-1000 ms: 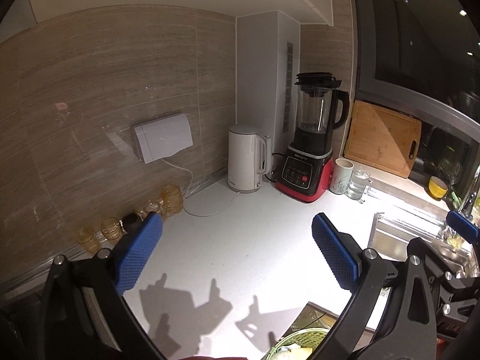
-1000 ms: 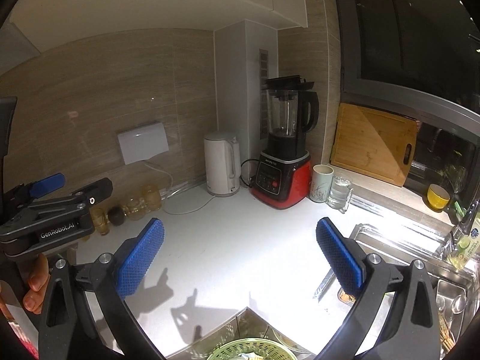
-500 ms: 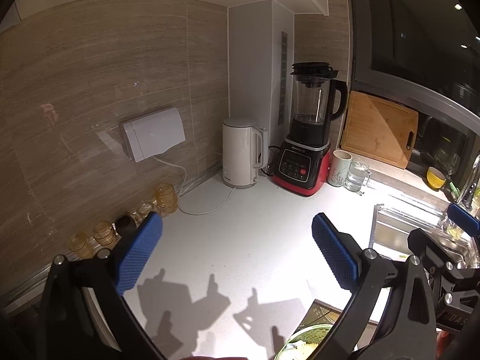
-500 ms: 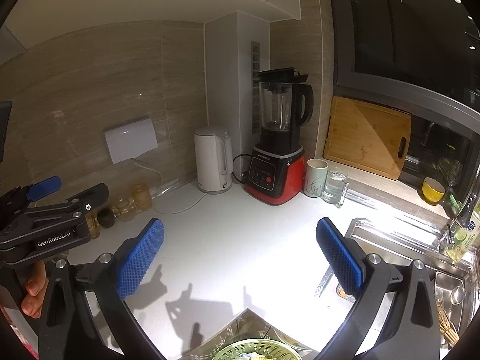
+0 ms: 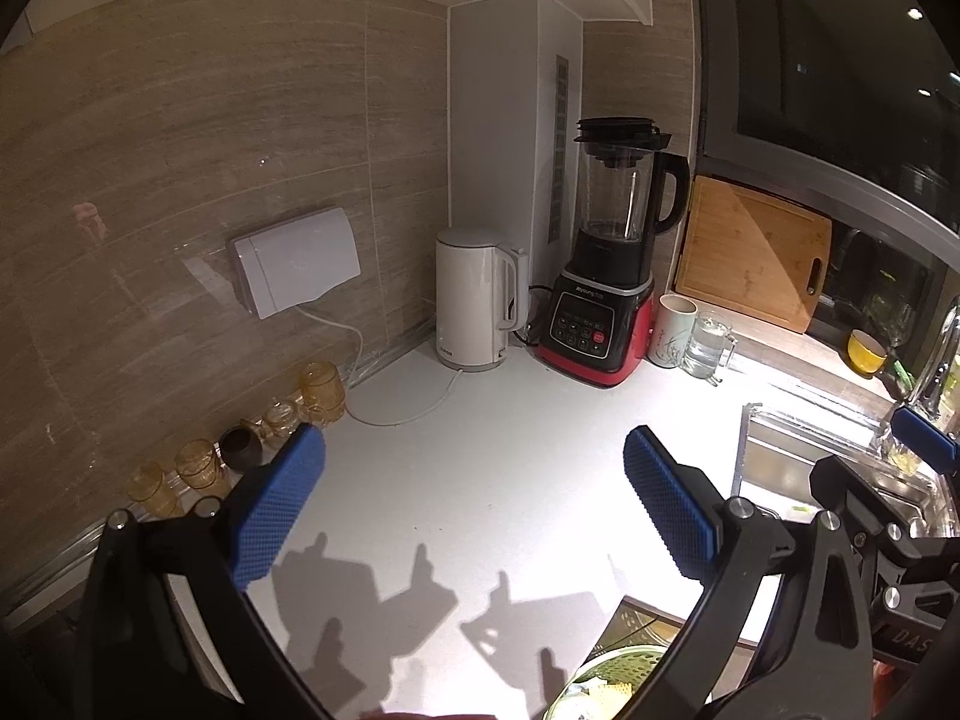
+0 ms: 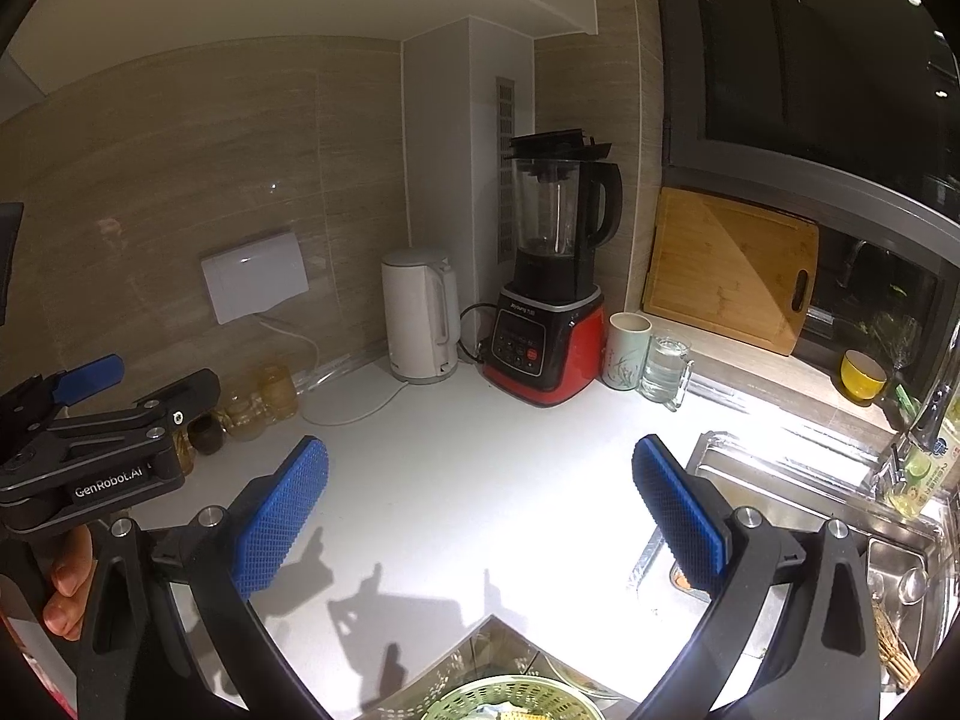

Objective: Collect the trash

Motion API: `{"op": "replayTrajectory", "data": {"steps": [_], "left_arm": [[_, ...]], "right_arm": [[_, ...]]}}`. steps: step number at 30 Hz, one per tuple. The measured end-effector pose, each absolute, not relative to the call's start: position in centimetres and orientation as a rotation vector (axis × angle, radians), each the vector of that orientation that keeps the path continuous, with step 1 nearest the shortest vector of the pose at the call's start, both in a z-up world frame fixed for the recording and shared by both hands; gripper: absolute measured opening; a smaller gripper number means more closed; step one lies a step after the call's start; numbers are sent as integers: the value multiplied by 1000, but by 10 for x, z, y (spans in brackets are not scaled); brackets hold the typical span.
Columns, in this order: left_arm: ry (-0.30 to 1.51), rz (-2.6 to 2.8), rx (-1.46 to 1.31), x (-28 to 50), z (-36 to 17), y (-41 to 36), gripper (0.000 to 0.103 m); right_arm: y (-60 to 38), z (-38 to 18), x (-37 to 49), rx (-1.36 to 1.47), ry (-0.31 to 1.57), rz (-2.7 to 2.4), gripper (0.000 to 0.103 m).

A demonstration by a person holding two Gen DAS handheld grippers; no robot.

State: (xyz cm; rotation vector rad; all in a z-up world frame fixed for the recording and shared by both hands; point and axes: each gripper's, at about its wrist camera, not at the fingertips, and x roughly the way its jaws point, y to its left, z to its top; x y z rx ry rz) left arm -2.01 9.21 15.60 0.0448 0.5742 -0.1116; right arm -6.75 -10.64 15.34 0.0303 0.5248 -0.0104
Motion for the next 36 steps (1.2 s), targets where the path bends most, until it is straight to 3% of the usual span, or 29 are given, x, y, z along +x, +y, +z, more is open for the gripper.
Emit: {"op": "replayTrajectory", "data": {"steps": [36], "left_arm": [[581, -122, 46, -20, 153, 95, 95]], "right_arm": [[-103, 153, -69, 29, 530, -14, 101]]}}
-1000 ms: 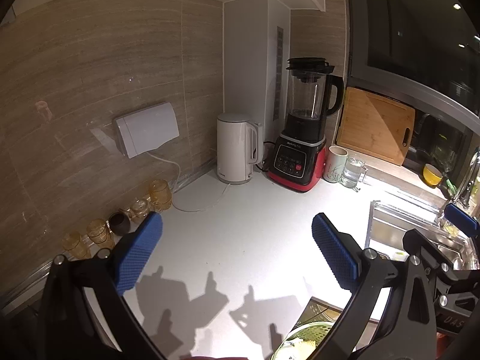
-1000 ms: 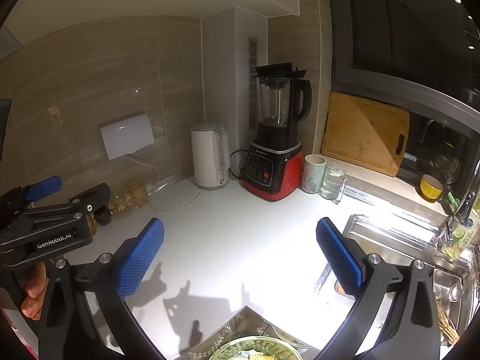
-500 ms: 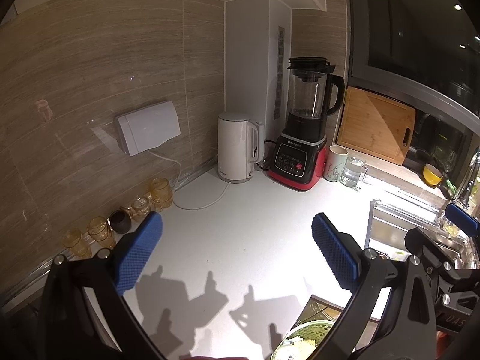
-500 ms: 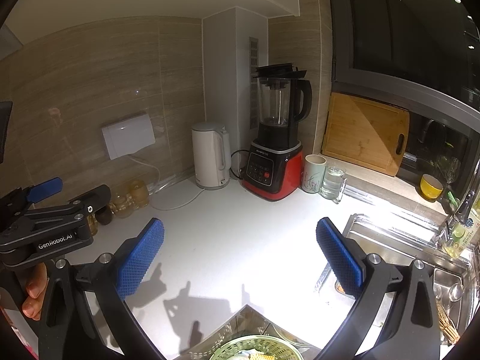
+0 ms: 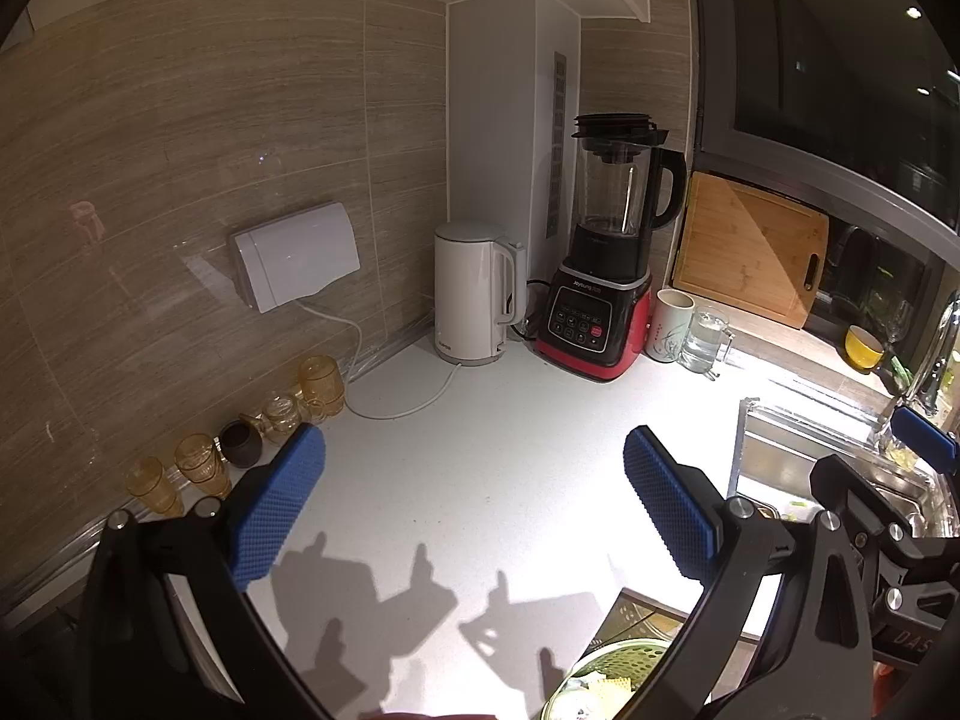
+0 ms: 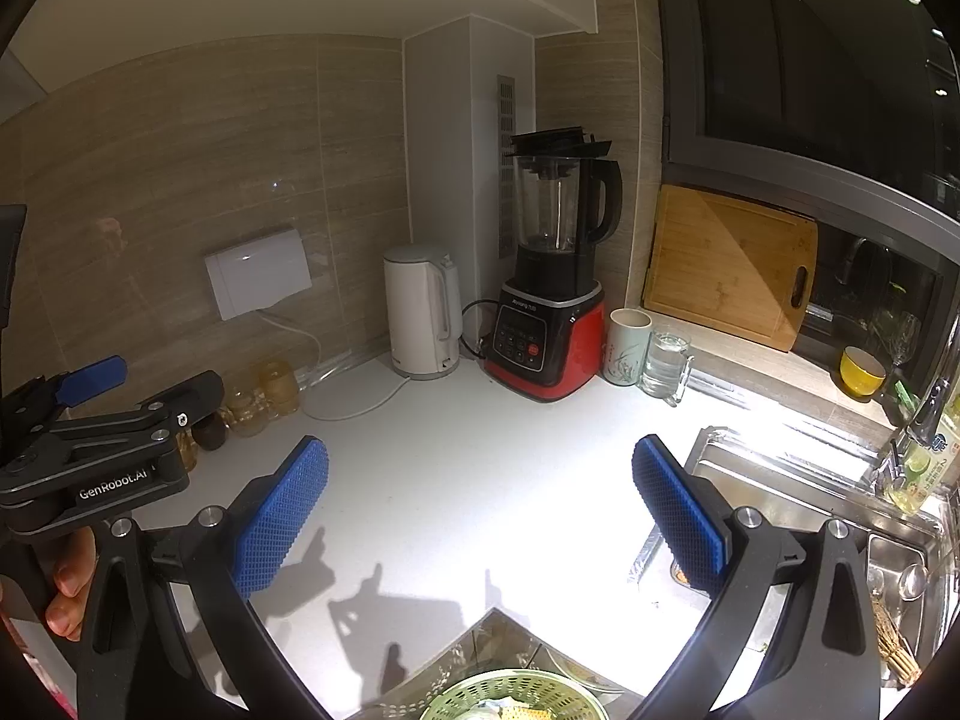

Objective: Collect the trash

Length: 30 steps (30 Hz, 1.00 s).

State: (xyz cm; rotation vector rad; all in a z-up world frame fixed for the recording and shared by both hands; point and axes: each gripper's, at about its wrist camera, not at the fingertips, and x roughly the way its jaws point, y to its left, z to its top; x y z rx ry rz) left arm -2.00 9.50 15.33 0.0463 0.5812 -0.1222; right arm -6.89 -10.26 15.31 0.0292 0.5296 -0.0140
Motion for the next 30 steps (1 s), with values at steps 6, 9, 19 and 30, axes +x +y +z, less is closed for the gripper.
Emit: {"op": "replayTrajectory", "data": {"steps": [6, 9, 19, 30], "left_arm": [[581, -122, 45, -20, 153, 95, 95], [581, -122, 45, -20, 153, 95, 95], [582, -126, 45, -20, 154, 95, 95], [582, -126, 44, -20, 155, 96, 95]], "right_arm": [[-102, 153, -69, 29, 529, -16, 101], [-102, 153, -69, 30, 529, -16, 101], [-102, 153, -69, 31, 530, -16, 101], [-100, 153, -69, 32, 530, -19, 101]]}}
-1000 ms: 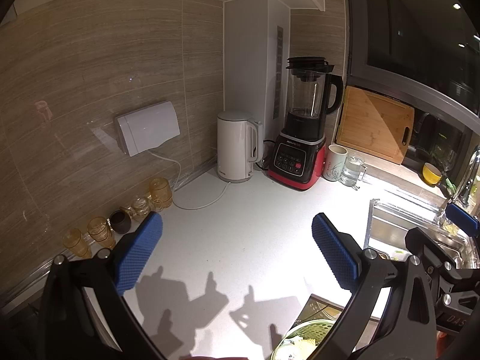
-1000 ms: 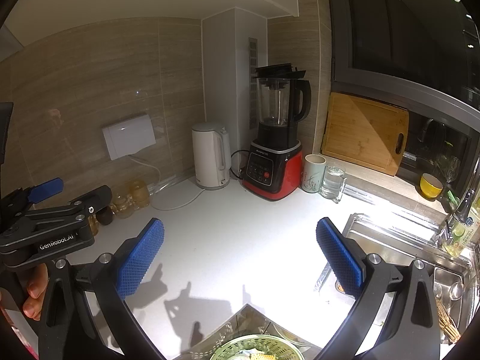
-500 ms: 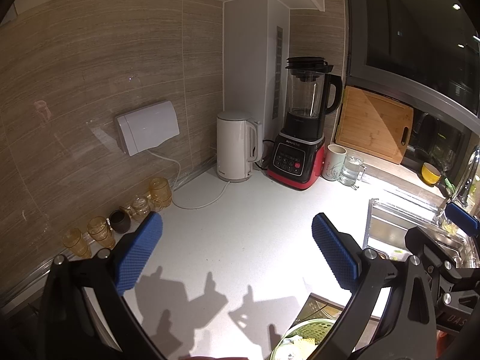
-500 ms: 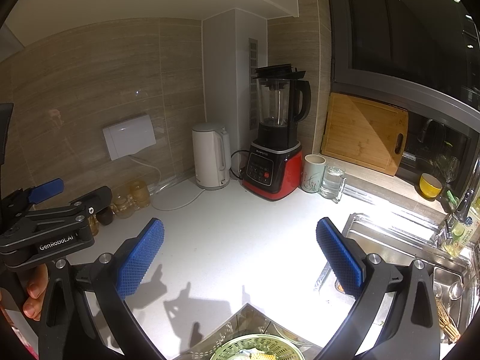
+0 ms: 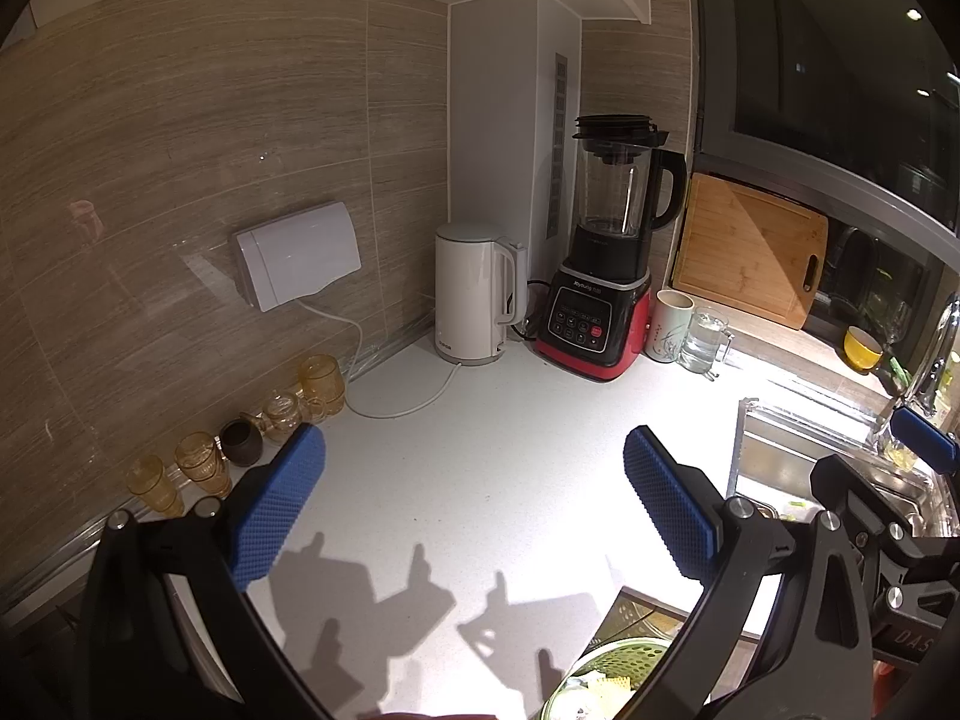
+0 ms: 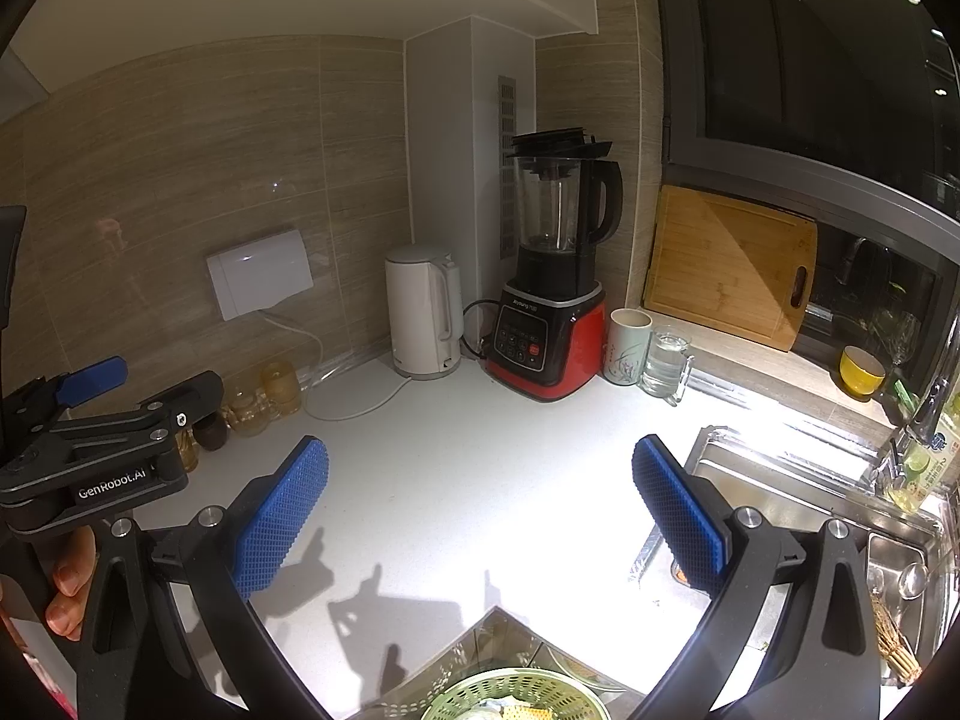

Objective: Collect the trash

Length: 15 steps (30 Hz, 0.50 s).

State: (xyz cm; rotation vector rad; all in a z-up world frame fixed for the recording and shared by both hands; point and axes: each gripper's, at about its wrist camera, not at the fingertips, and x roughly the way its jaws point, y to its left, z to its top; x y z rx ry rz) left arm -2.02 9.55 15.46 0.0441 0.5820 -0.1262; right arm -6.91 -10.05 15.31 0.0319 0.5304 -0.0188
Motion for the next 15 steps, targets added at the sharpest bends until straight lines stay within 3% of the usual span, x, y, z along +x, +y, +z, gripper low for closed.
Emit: {"op": "replayTrajectory", "data": {"steps": [15], "left_arm": [[589, -130, 37, -20, 155, 96, 95]], "right_arm": [[-96, 152, -71, 32, 537, -23, 101]]}}
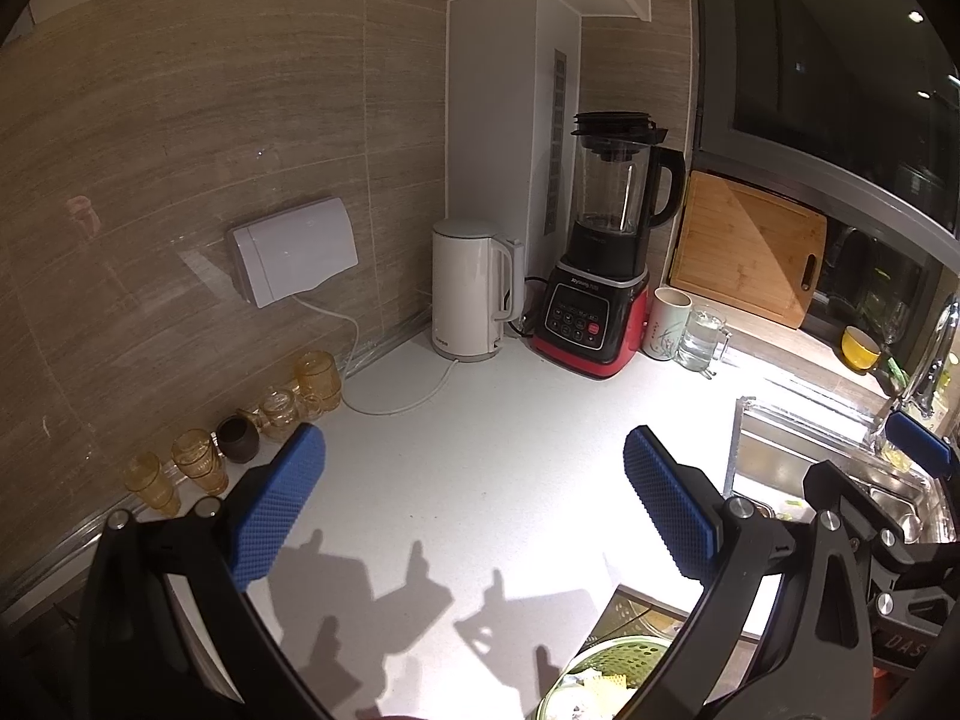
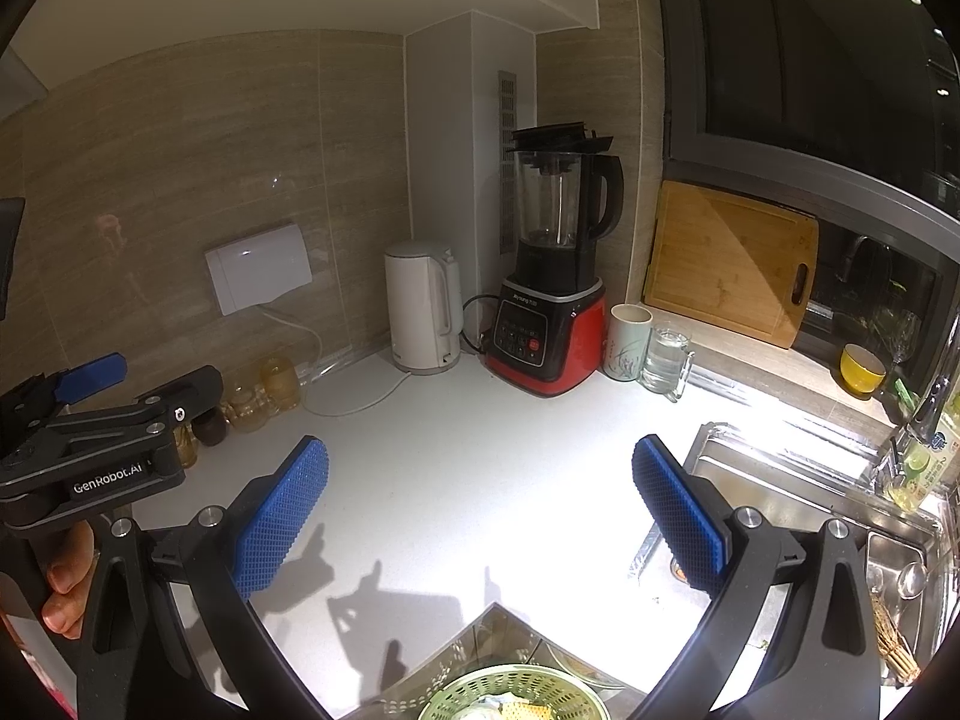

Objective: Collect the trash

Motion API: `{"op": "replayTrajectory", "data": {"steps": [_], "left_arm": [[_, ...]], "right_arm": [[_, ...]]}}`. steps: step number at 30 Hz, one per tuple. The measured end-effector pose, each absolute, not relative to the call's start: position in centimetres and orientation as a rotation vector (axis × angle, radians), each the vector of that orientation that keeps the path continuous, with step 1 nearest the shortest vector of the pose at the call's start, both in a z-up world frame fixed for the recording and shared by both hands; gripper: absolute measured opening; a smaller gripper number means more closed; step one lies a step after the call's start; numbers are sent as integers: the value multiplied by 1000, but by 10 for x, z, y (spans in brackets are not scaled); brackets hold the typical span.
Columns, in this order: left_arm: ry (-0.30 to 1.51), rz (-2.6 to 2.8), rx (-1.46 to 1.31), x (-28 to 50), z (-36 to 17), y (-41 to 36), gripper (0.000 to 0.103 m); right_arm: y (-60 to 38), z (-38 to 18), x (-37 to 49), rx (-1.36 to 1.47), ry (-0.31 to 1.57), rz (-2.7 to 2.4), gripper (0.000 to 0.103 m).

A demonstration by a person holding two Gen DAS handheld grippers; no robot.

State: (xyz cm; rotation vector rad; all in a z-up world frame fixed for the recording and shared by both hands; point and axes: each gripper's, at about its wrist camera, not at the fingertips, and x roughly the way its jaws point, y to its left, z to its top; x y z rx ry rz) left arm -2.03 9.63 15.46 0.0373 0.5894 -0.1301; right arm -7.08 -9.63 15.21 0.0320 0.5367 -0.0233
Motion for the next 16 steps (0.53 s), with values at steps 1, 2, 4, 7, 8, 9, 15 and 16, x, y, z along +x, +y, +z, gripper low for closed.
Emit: {"op": "replayTrajectory", "data": {"steps": [1, 2, 4, 7, 8, 9, 15, 16], "left_arm": [[588, -127, 37, -20, 154, 97, 95], [585, -124, 37, -19, 153, 98, 95], [583, -120, 35, -20, 153, 98, 95], [581, -120, 35, -21, 154, 98, 95], [580, -117, 37, -21, 154, 97, 95], [581, -116, 39, -21, 153, 97, 95], [590, -118, 27, -20, 153, 97, 95], [592, -115, 26, -19, 153, 98, 95]], "right_arm": [[-97, 152, -70, 33, 537, -23, 101], [-97, 152, -71, 34, 537, -23, 101], [-98, 151, -70, 35, 537, -26, 101], [-98, 151, -70, 35, 537, -26, 101], [-98, 151, -70, 35, 536, -26, 101], [-98, 151, -70, 35, 537, -25, 101], [-98, 150, -70, 35, 538, -28, 101], [-98, 150, -70, 36, 538, -28, 101]]}}
